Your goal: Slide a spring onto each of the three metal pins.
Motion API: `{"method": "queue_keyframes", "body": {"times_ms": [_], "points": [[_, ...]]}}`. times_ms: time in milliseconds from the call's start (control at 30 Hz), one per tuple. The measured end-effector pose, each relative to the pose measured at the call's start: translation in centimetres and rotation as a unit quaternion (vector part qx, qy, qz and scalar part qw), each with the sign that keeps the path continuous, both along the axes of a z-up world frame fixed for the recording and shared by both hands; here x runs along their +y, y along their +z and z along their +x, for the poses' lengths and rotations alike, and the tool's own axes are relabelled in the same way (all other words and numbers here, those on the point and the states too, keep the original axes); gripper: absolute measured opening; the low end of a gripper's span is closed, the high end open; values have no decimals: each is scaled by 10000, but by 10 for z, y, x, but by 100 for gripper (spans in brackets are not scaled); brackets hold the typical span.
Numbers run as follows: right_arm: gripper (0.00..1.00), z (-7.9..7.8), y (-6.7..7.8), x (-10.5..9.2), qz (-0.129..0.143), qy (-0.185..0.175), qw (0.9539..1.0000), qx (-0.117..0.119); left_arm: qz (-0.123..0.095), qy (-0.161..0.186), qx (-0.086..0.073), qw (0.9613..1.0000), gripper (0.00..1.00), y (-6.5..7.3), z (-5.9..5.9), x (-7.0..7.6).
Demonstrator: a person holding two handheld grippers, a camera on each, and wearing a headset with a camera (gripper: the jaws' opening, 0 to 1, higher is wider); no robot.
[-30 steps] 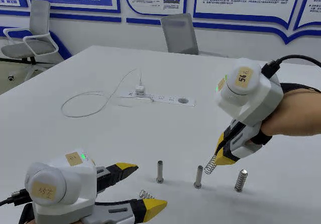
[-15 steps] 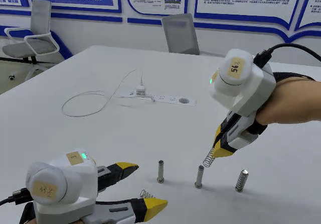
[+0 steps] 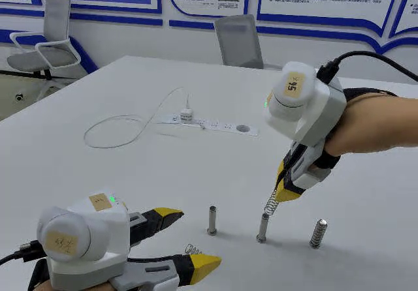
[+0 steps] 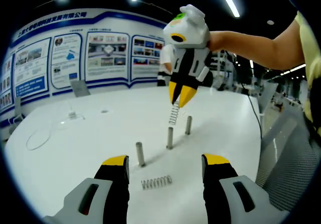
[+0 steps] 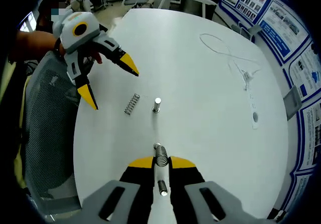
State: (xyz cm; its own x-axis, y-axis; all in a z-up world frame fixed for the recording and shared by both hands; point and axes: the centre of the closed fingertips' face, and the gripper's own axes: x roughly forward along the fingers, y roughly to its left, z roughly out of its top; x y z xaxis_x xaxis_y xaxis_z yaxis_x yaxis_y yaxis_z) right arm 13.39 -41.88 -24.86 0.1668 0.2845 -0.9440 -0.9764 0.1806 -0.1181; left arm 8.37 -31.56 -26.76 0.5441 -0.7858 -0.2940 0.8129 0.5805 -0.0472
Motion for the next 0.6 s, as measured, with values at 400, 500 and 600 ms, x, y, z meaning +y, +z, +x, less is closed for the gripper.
{"method": "queue_keyframes", "body": {"times_ms": [400, 500, 600], "points": [[12, 0, -5, 3, -137, 86, 9998, 110, -29, 26, 1, 10000, 60, 1, 1, 0], [12, 1, -6, 3, -169, 101, 9997, 127, -36, 35, 0, 10000, 60, 1, 1, 1], [12, 1, -8, 4, -207, 110, 9996, 153, -40, 46, 1, 10000, 60, 1, 1, 1]]}}
